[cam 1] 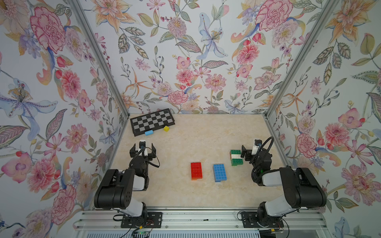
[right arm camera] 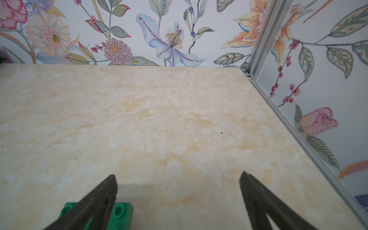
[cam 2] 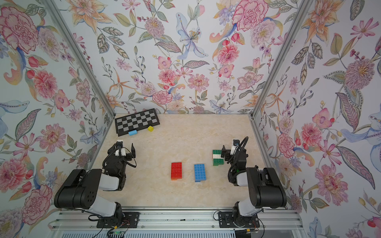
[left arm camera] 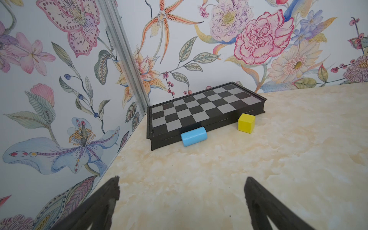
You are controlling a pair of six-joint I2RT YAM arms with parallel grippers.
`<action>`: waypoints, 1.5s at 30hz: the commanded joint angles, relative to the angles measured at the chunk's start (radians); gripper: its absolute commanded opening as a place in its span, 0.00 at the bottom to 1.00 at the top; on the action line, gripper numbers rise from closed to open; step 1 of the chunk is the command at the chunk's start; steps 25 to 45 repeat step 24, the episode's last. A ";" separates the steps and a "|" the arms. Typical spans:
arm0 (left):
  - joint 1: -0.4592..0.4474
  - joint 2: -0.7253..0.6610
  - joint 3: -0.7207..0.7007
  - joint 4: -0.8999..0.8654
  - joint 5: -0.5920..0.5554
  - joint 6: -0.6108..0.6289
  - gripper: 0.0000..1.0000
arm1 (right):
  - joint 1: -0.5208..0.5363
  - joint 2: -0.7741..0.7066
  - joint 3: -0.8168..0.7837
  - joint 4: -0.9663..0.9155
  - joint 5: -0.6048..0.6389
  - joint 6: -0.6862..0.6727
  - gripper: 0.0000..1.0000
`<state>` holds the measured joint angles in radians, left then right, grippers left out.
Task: Assemble a rectangle with lego
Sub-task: Reset both arms
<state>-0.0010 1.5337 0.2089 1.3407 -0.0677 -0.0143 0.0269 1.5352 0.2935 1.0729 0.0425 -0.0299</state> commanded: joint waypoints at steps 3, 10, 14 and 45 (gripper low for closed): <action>-0.010 0.012 -0.005 0.047 -0.016 0.013 0.99 | 0.000 0.005 0.005 0.010 0.002 -0.005 1.00; -0.010 0.011 -0.007 0.051 -0.008 0.014 0.99 | -0.001 0.006 0.006 0.010 -0.001 -0.005 1.00; -0.011 0.011 -0.008 0.051 -0.012 0.016 0.99 | -0.001 0.005 0.006 0.010 -0.001 -0.005 1.00; -0.012 0.011 -0.008 0.053 -0.014 0.017 0.99 | -0.001 0.005 0.007 0.010 -0.002 -0.005 1.00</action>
